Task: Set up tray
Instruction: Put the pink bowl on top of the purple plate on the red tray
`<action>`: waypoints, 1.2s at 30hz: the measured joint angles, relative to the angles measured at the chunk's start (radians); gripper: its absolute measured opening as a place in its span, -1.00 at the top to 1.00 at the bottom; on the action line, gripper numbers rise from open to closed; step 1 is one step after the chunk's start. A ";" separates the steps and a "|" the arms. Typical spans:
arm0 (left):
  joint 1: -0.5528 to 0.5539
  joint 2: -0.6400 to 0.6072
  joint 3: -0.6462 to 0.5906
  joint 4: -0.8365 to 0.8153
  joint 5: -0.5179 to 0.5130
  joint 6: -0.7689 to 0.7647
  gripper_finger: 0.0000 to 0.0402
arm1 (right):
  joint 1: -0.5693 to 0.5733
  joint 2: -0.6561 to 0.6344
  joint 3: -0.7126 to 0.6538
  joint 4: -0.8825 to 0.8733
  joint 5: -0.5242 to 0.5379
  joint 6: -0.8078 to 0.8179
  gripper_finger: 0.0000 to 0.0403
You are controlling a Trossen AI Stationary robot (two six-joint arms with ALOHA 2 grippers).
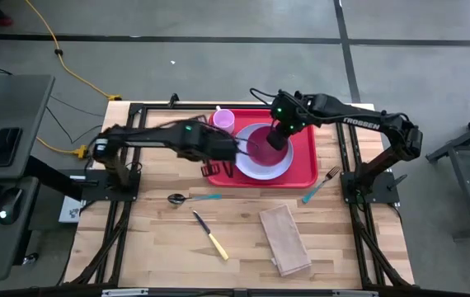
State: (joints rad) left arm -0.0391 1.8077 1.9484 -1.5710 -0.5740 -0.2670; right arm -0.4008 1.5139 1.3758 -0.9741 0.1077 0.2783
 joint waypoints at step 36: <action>-0.355 -0.464 -0.261 0.344 -0.368 -0.236 0.57 | -0.096 0.162 0.001 0.159 -0.106 0.025 1.00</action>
State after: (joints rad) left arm -0.3939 1.3441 1.6878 -1.2274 -0.9424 -0.5030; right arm -0.4966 1.6756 1.3766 -0.8156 0.0014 0.3031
